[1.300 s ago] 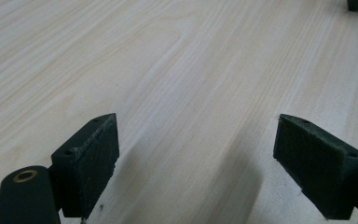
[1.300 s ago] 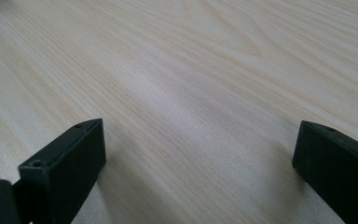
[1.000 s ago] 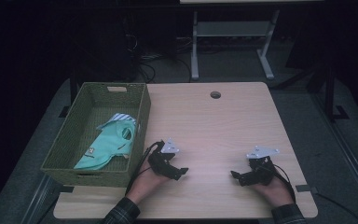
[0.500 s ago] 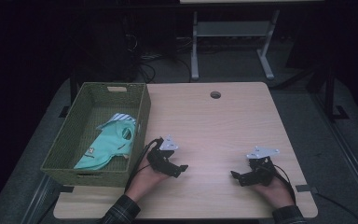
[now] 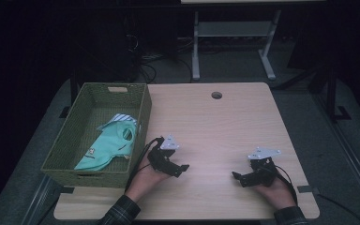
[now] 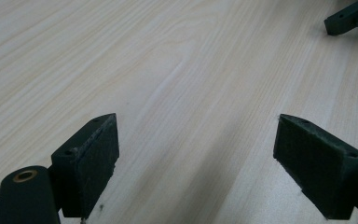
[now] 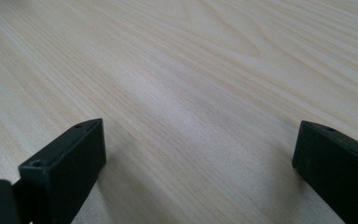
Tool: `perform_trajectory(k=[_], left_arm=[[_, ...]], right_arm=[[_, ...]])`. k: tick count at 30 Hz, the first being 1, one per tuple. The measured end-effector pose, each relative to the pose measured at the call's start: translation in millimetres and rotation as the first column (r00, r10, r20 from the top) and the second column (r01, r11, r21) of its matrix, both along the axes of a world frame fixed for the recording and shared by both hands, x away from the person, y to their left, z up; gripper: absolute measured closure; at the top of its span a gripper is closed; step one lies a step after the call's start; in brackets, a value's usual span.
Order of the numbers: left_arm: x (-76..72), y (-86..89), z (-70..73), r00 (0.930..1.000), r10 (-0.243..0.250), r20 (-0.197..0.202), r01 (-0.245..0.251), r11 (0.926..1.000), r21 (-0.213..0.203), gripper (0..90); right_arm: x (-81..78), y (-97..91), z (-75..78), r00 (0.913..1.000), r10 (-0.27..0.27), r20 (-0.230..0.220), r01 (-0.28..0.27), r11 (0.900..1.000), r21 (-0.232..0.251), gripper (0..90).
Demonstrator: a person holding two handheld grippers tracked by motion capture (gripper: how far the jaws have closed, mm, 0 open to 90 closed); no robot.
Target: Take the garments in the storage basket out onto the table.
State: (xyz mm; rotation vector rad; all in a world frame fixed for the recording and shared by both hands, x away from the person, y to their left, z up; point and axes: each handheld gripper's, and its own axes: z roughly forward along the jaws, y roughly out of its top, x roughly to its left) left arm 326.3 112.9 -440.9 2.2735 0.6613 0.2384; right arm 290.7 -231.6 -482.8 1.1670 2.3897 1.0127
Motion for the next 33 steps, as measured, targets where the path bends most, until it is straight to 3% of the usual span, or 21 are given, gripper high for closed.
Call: perform_trajectory(k=[33], left_arm=[[-0.3,1.3,26.3,1.0,-0.008,0.005,0.008,0.9998,-0.019,14.2]], right_arm=[[-0.1,0.0,0.2,1.0,0.004,-0.002,-0.004,1.0,-0.002,2.3]])
